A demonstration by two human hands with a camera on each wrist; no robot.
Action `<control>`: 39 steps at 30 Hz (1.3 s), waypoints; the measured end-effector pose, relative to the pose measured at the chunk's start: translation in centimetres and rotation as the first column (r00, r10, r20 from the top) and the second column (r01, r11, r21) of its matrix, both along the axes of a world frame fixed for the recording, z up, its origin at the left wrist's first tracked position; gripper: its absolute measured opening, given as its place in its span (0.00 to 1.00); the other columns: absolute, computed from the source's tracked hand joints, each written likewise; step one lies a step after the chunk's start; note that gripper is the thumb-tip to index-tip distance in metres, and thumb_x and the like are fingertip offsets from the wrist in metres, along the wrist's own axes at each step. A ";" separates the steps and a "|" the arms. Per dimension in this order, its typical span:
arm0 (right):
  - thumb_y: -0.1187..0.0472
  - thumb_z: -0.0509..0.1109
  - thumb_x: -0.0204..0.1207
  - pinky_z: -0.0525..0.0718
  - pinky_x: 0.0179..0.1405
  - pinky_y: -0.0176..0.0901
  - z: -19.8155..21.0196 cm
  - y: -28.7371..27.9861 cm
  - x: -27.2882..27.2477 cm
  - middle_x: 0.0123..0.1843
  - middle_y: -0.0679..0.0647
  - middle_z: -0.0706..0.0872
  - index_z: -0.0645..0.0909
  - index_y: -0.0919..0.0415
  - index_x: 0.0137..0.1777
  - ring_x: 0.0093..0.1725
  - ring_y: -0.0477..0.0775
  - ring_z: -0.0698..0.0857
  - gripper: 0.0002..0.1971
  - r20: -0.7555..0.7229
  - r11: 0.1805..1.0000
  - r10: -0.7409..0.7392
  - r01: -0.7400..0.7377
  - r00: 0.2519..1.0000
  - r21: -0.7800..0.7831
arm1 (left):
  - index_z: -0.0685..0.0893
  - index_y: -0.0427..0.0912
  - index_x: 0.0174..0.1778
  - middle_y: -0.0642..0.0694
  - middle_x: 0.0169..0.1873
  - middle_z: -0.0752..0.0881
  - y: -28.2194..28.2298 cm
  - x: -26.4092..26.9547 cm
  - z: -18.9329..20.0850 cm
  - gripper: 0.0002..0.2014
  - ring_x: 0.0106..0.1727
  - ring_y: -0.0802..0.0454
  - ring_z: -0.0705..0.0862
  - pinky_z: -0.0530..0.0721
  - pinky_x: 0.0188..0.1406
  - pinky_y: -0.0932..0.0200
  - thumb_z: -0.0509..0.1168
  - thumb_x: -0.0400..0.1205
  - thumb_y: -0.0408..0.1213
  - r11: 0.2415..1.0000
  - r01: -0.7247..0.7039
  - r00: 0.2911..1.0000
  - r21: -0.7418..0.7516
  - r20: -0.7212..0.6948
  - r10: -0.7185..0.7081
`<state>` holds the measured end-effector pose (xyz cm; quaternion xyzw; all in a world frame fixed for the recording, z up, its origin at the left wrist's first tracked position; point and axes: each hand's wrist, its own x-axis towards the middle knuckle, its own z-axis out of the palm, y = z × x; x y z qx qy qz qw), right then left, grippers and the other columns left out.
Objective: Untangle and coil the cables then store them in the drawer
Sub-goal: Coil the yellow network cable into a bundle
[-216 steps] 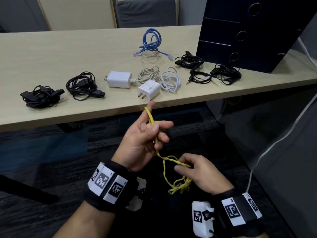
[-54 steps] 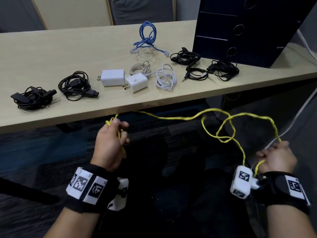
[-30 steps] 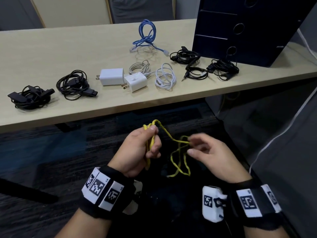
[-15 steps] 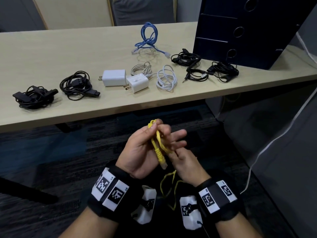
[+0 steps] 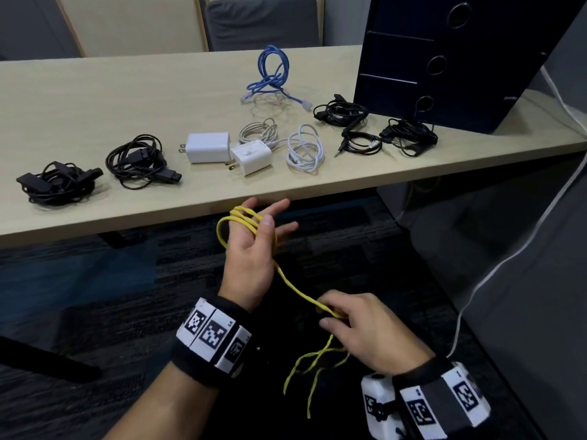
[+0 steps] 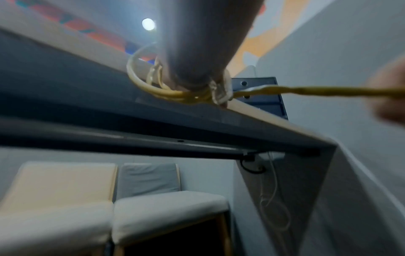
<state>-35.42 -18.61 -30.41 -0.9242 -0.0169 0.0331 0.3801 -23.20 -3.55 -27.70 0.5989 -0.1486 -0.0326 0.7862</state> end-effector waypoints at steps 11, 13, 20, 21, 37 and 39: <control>0.59 0.75 0.75 0.75 0.41 0.29 2.6 -2.5 0.5 0.40 0.42 0.82 0.88 0.52 0.46 0.40 0.42 0.82 0.03 0.458 0.978 -0.196 0.143 0.867 0.148 | 0.70 0.48 0.71 0.54 0.40 0.89 1.1 -1.6 -1.4 0.18 0.46 0.60 0.85 0.79 0.51 0.60 0.53 0.88 0.49 0.588 0.230 0.882 0.775 0.089 -0.463; 0.59 0.77 0.73 0.75 0.41 0.28 3.1 -2.5 1.1 0.40 0.44 0.83 0.87 0.54 0.45 0.40 0.44 0.82 0.03 0.479 0.972 -0.227 0.170 0.848 0.159 | 0.74 0.43 0.65 0.50 0.32 0.87 1.0 -2.6 -0.6 0.21 0.33 0.63 0.82 0.77 0.38 0.66 0.48 0.87 0.53 0.603 0.401 0.829 0.690 0.006 -0.559; 0.45 0.69 0.74 0.76 0.46 0.29 3.3 -2.1 3.2 0.43 0.44 0.85 0.85 0.46 0.45 0.43 0.40 0.84 0.08 0.402 0.931 -0.253 0.108 0.880 0.349 | 0.78 0.38 0.53 0.49 0.20 0.77 0.9 -5.1 1.0 0.32 0.15 0.57 0.66 0.64 0.14 0.67 0.47 0.82 0.66 0.654 0.745 0.666 0.131 -0.184 -0.723; 0.43 0.67 0.75 0.76 0.48 0.28 3.1 -2.0 3.2 0.46 0.43 0.86 0.85 0.45 0.48 0.45 0.38 0.84 0.10 0.364 0.916 -0.229 0.073 0.903 0.395 | 0.78 0.38 0.52 0.50 0.19 0.77 0.9 -5.2 1.2 0.30 0.14 0.58 0.65 0.64 0.13 0.66 0.50 0.82 0.65 0.643 0.765 0.638 0.030 -0.178 -0.750; 0.47 0.59 0.81 0.75 0.35 0.46 3.4 0.3 3.1 0.31 0.47 0.78 0.79 0.58 0.42 0.32 0.44 0.75 0.16 0.211 0.882 -0.250 0.132 0.945 0.453 | 0.84 0.34 0.47 0.52 0.19 0.70 1.3 -3.2 0.4 0.29 0.12 0.63 0.66 0.79 0.27 0.63 0.67 0.73 0.62 0.676 0.576 0.592 -0.460 -0.335 -0.733; 0.47 0.59 0.81 0.77 0.37 0.53 2.9 0.4 3.1 0.34 0.58 0.81 0.79 0.59 0.43 0.33 0.53 0.76 0.16 0.210 0.870 -0.275 0.150 0.938 0.469 | 0.80 0.32 0.51 0.52 0.23 0.69 1.4 -3.4 0.5 0.27 0.15 0.63 0.67 0.79 0.30 0.63 0.73 0.74 0.55 0.692 0.607 0.629 -0.392 -0.295 -0.719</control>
